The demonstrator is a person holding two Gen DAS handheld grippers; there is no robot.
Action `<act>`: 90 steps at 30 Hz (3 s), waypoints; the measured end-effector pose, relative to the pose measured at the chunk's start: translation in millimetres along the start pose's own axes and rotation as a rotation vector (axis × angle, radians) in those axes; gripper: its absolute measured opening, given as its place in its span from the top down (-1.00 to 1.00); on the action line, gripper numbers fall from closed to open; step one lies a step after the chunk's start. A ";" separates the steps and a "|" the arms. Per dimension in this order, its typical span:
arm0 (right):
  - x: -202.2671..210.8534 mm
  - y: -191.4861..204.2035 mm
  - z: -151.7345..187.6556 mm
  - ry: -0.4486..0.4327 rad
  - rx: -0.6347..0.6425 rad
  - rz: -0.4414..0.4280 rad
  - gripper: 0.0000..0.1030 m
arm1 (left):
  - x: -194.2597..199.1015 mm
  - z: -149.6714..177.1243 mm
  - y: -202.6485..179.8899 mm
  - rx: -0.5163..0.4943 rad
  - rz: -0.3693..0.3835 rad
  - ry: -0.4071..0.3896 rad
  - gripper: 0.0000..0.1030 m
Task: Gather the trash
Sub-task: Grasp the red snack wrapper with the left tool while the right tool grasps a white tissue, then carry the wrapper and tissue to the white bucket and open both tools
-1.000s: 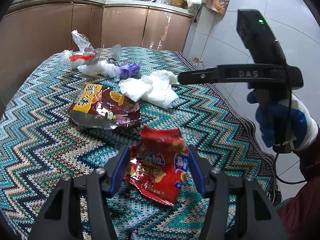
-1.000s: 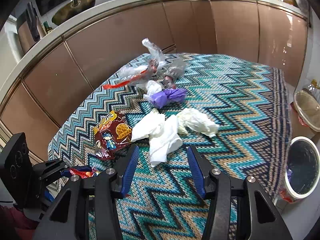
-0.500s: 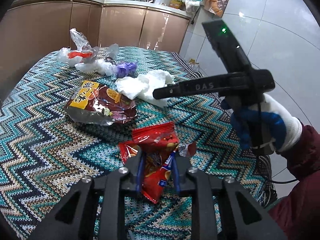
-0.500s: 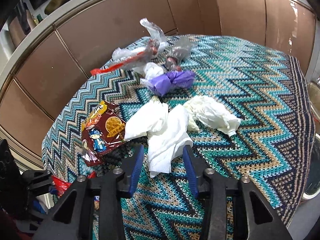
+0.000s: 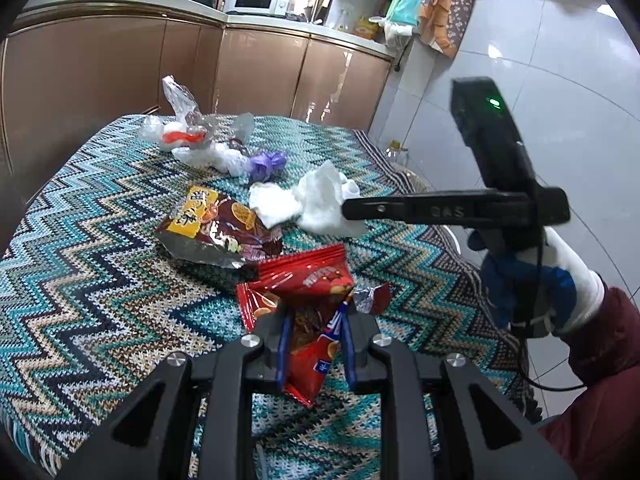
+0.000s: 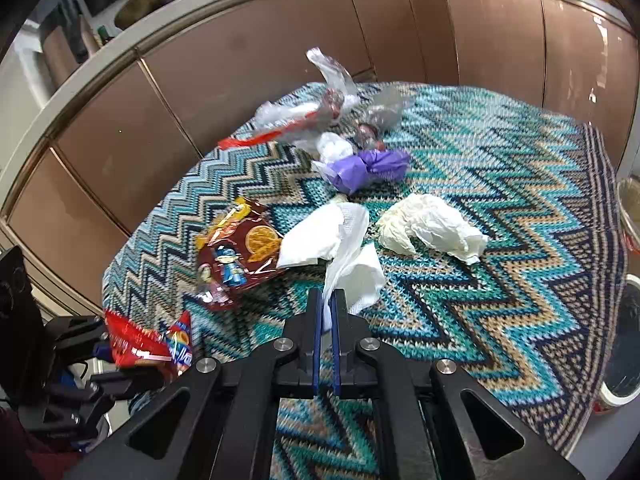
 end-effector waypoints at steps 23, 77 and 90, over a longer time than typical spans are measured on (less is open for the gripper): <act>58.8 -0.2 25.6 -0.132 0.015 -0.013 1.00 | 31.4 -7.4 -5.3 0.083 -0.047 -0.057 0.62; 155.1 -427.9 84.6 -0.316 -0.652 0.392 0.57 | -398.4 -242.3 -307.2 -0.195 0.097 0.440 0.12; 201.0 -370.8 74.5 -0.385 -0.596 0.431 0.16 | -311.1 -268.6 -296.8 -0.163 0.111 0.284 0.11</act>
Point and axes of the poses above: each gripper's, at about its wrist camera, not at the fingertips, and x roughly against the way its jaws point, y to its left, z to its underside, the point moved 2 cm from there along -x, roughly the way its jaws point, and after that the axes turned 8 degrees about y, right-handed, at the moved point
